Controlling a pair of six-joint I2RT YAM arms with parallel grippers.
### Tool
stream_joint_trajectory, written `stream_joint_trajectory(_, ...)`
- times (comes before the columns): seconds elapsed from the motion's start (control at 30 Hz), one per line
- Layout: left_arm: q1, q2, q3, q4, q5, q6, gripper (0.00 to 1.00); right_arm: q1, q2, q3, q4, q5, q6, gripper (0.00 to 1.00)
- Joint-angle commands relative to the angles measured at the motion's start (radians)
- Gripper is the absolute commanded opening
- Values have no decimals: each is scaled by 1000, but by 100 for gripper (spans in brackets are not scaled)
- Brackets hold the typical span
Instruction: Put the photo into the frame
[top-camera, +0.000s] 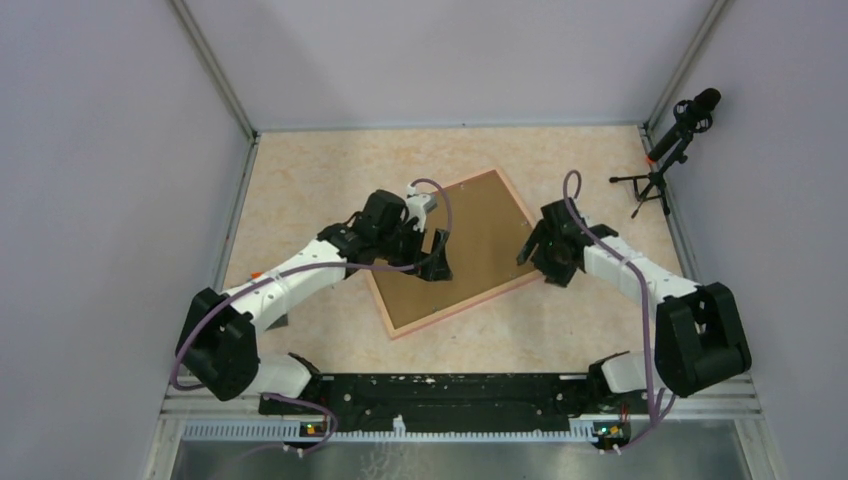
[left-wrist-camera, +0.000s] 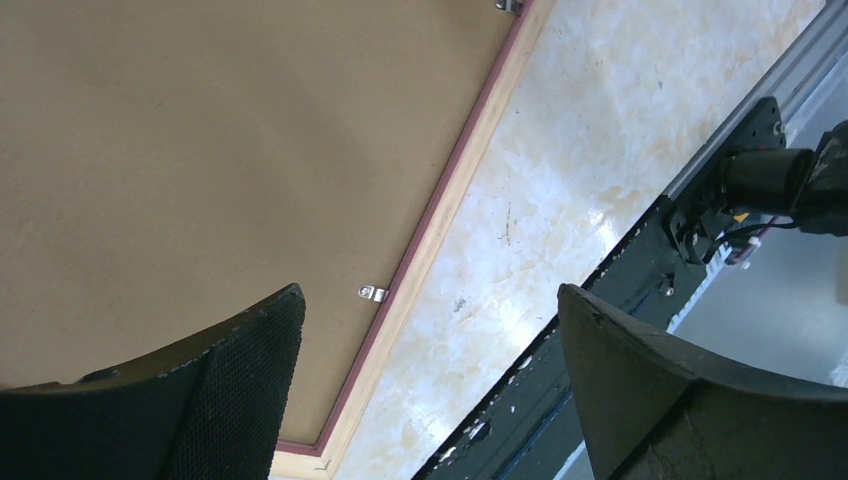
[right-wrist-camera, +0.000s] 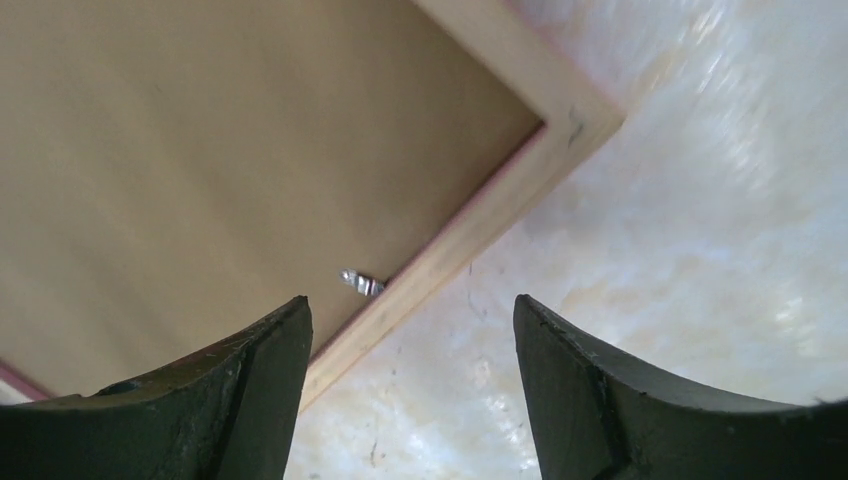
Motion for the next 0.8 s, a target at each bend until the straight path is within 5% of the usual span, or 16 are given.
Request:
stream_joint_trajectory(0.0, -74, -1, 61, 20, -72, 62, 99, 92, -29, -105, 133, -65, 283, 71)
stream_joint_trajectory(0.2, -211, -2, 88, -47, -231, 111, 99, 138, 83, -79, 91, -27, 399, 69)
stream_joint_trajectory(0.47, -429, 50, 105, -125, -554, 142, 99, 142, 58, -130, 117, 15, 482, 19)
stream_joint_trajectory(0.53, -492, 90, 123, -140, -646, 161, 99, 142, 36, -89, 69, 15, 470, 0)
stream_joint_trajectory(0.77, -689, 321, 246, -211, -1033, 216, 99, 141, -140, 21, 14, -68, 477, 0)
